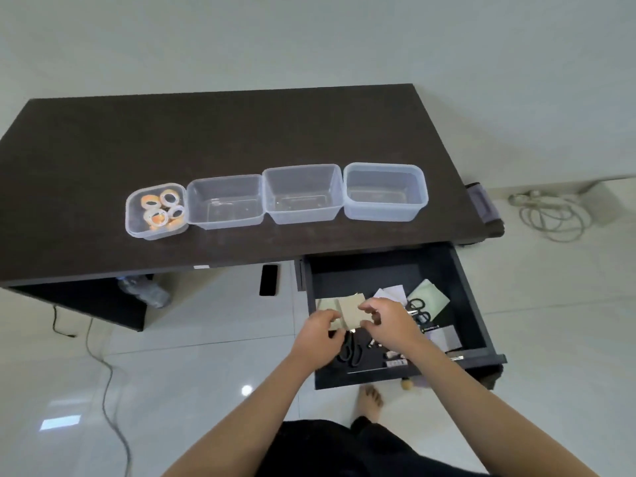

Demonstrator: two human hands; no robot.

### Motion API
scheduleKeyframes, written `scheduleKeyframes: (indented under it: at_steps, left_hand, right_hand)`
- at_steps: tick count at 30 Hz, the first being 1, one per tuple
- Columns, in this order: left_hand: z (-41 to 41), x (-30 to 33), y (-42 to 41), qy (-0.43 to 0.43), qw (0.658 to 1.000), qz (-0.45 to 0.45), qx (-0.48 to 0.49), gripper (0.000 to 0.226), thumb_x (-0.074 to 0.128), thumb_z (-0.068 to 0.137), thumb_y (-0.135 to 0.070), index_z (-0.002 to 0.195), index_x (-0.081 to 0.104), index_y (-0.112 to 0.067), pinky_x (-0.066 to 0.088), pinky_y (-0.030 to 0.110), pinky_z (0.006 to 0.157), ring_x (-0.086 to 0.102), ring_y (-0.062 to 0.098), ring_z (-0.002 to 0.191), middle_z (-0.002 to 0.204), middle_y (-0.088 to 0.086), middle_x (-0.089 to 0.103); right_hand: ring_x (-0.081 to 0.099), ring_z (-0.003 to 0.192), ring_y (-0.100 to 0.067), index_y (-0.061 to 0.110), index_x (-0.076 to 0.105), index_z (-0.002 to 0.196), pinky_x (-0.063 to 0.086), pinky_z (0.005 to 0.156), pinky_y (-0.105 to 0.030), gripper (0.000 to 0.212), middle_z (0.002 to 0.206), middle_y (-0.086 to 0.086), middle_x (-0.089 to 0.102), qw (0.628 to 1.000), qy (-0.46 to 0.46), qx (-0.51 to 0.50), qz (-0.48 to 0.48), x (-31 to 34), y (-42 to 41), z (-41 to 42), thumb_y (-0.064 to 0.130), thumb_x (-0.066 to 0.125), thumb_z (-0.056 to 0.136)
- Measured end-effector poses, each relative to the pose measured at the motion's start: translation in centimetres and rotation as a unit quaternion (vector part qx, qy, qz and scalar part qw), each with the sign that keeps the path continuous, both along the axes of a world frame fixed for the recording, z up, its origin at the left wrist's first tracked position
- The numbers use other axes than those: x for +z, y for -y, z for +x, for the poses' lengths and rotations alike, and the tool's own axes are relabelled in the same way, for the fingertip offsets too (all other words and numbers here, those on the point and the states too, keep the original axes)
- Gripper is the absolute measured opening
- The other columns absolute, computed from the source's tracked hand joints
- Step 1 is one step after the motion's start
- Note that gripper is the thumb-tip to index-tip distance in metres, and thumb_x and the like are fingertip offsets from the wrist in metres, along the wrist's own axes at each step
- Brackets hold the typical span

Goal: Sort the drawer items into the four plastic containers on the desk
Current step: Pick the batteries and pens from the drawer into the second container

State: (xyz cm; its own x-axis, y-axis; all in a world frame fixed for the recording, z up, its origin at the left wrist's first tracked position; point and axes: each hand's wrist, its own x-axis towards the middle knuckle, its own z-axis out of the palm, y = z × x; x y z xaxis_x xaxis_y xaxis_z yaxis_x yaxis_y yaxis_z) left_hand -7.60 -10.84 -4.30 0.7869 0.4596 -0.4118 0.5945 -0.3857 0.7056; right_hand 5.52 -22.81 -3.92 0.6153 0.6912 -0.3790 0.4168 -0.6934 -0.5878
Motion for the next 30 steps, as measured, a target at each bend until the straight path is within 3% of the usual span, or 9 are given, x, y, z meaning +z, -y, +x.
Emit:
scheduleKeyframes:
  at_steps: [6, 11, 13, 16, 20, 23, 26, 30]
  left_hand:
    - [4.6, -3.9, 4.7, -0.071, 0.997, -0.023, 0.008, 0.035, 0.059, 0.089, -0.024, 0.122, 0.058, -0.014, 0.046, 0.029, 0.098, 0.056, 0.018, 0.111, 0.124, 0.004, 0.058]
    - [6.3, -6.6, 6.7, -0.141, 0.99, 0.0, 0.031, 0.04, 0.058, 0.087, -0.026, 0.126, 0.055, -0.016, 0.046, 0.035, 0.099, 0.048, 0.023, 0.12, 0.131, 0.004, 0.051]
    - [6.8, -7.0, 7.2, -0.161, 0.986, 0.027, 0.032, 0.045, 0.057, 0.087, -0.027, 0.13, 0.051, -0.018, 0.046, 0.036, 0.098, 0.041, 0.024, 0.123, 0.136, -0.001, 0.044]
    - [7.2, -7.2, 7.6, -0.189, 0.979, 0.073, 0.028, 0.051, 0.056, 0.086, -0.028, 0.135, 0.044, -0.024, 0.048, 0.04, 0.094, 0.036, 0.026, 0.125, 0.144, -0.005, 0.03]
    - [6.9, -7.8, 7.5, -0.206, 0.973, 0.102, 0.031, 0.06, 0.059, 0.085, -0.022, 0.139, 0.035, -0.027, 0.049, 0.04, 0.093, 0.031, 0.029, 0.129, 0.156, -0.002, 0.004]
    - [6.4, -8.2, 7.3, -0.23, 0.962, 0.118, 0.093, 0.059, 0.066, 0.081, -0.022, 0.131, 0.037, -0.02, 0.052, 0.038, 0.087, 0.038, 0.03, 0.124, 0.144, 0.007, 0.017]
    - [6.1, -8.5, 6.8, -0.267, 0.944, 0.069, 0.181, 0.059, 0.073, 0.077, -0.029, 0.122, 0.037, -0.012, 0.054, 0.04, 0.074, 0.053, 0.029, 0.109, 0.128, 0.011, 0.039]
    - [6.0, -9.2, 6.5, -0.272, 0.946, 0.029, 0.172, 0.054, 0.071, 0.079, -0.025, 0.122, 0.041, -0.011, 0.053, 0.036, 0.07, 0.062, 0.028, 0.096, 0.123, 0.011, 0.051]
  right_hand:
    - [0.061, 0.096, -0.019, 0.018, 0.066, 0.109, 0.052, 0.084, -0.035, 0.026, 0.107, -0.002, 0.067, 0.999, -0.022, 0.006, -0.049, -3.7, 6.4, 5.9, 0.015, 0.066, 0.083]
    - [0.057, 0.091, -0.014, 0.02, 0.064, 0.114, 0.048, 0.079, -0.025, 0.033, 0.11, 0.0, 0.059, 0.996, -0.02, 0.055, -0.071, -6.3, 8.5, 8.9, 0.011, 0.065, 0.083]
    - [0.054, 0.094, -0.014, 0.022, 0.064, 0.117, 0.05, 0.081, -0.028, 0.036, 0.113, 0.0, 0.053, 0.995, -0.011, 0.065, -0.071, -7.0, 8.7, 9.9, 0.009, 0.062, 0.083]
    - [0.046, 0.113, -0.019, 0.023, 0.062, 0.115, 0.051, 0.087, -0.04, 0.035, 0.12, 0.0, 0.049, 0.993, 0.013, 0.079, -0.088, -8.0, 8.5, 10.9, 0.01, 0.059, 0.083]
    - [0.04, 0.118, -0.025, 0.023, 0.054, 0.121, 0.051, 0.083, -0.041, 0.042, 0.123, -0.002, 0.046, 0.984, 0.035, 0.117, -0.128, -9.3, 8.3, 11.5, 0.008, 0.06, 0.082]
    - [0.04, 0.114, -0.026, 0.024, 0.053, 0.117, 0.051, 0.078, -0.041, 0.04, 0.12, -0.002, 0.046, 0.984, 0.043, 0.123, -0.124, -9.9, 8.4, 11.8, 0.008, 0.06, 0.082]
    - [0.04, 0.112, -0.025, 0.024, 0.052, 0.115, 0.05, 0.078, -0.041, 0.038, 0.117, -0.001, 0.047, 0.983, 0.038, 0.131, -0.12, -10.4, 8.5, 12.1, 0.01, 0.062, 0.082]
    - [0.039, 0.112, -0.025, 0.024, 0.051, 0.113, 0.051, 0.076, -0.042, 0.037, 0.115, -0.001, 0.048, 0.985, 0.025, 0.131, -0.112, -10.7, 8.6, 12.3, 0.01, 0.063, 0.081]
